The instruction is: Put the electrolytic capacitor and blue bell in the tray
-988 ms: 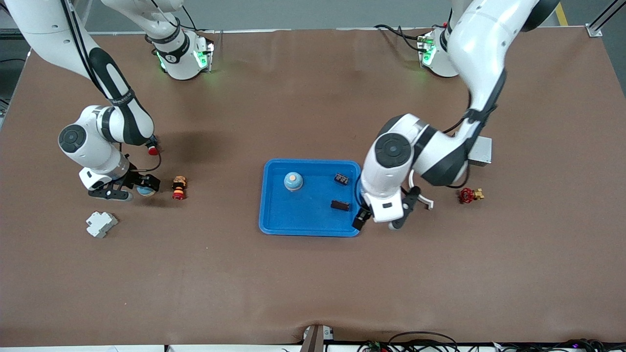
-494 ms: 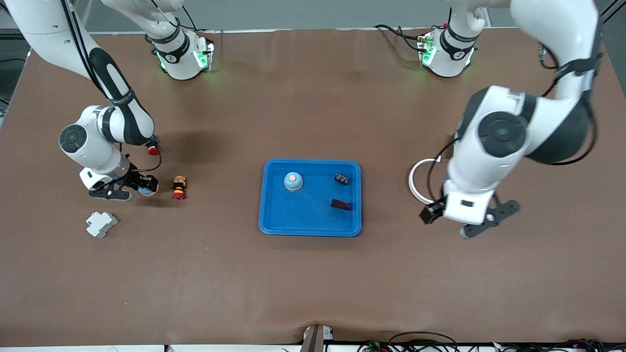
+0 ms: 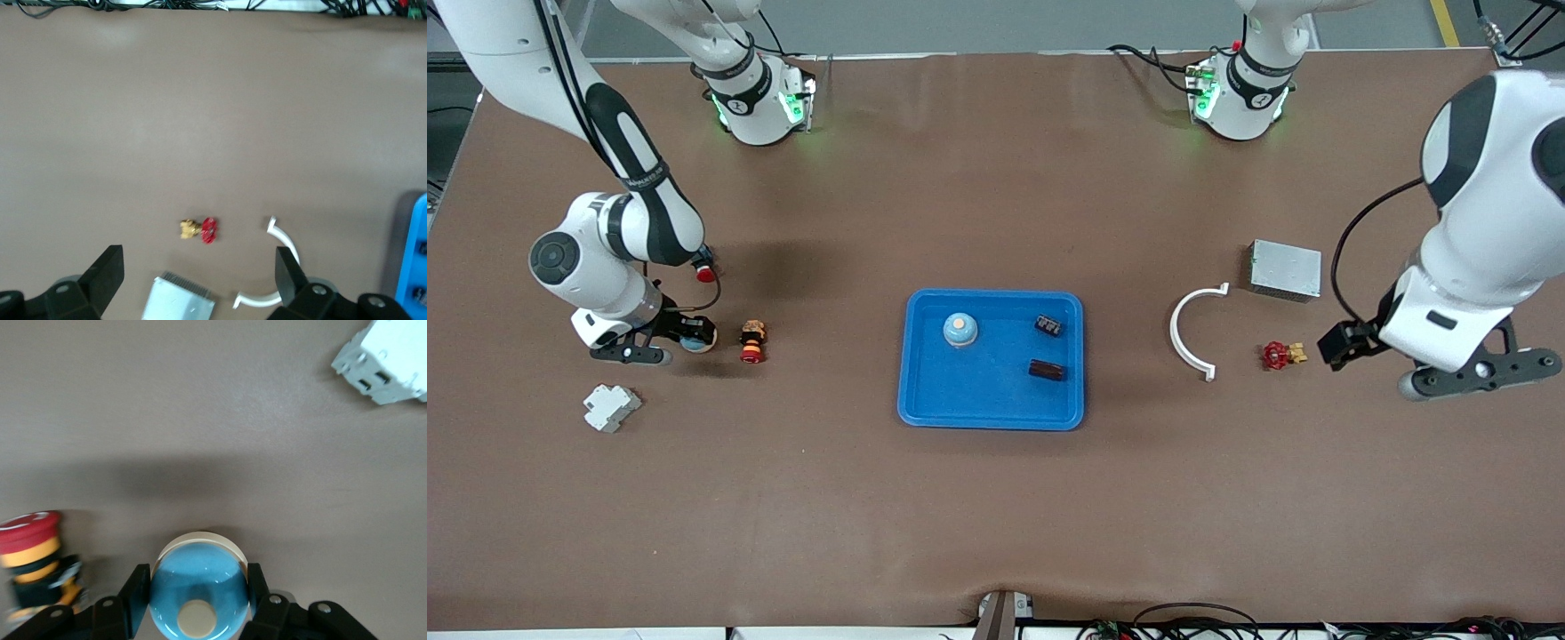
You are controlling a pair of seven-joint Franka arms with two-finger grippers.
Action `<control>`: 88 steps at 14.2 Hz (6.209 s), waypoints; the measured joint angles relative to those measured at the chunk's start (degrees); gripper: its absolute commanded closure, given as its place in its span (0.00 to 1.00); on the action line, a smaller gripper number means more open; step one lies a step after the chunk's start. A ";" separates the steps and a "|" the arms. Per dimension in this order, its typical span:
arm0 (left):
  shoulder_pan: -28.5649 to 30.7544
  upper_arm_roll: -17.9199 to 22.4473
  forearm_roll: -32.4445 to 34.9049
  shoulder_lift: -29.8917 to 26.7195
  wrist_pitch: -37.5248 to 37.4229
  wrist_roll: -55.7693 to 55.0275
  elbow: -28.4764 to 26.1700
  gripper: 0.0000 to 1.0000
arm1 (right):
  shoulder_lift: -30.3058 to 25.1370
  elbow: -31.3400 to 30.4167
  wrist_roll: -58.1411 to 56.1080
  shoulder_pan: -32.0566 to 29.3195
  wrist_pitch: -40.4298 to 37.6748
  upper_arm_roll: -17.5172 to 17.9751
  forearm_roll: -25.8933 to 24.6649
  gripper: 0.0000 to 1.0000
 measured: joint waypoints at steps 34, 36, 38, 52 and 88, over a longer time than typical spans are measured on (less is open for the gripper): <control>-4.75 12.56 -11.99 -18.65 -8.83 15.65 -11.35 0.00 | 29.40 52.00 79.78 40.64 -18.42 0.65 -0.63 1.00; -4.27 12.83 -11.99 -18.87 -9.09 16.30 -11.35 0.00 | 30.10 52.46 79.84 40.76 -18.15 0.63 -0.72 1.00; -4.09 12.96 -11.99 -19.02 -9.23 16.52 -11.35 0.00 | 30.48 52.56 79.87 40.83 -17.47 0.63 -0.74 1.00; -3.28 13.01 -11.98 -19.06 -9.97 17.30 -11.40 0.00 | 32.16 52.66 81.83 40.93 -14.17 0.56 -2.50 0.00; -3.45 10.85 -14.08 -18.45 -10.21 16.26 -11.55 0.00 | -4.26 49.22 -2.41 2.02 -52.14 -1.01 -2.27 0.00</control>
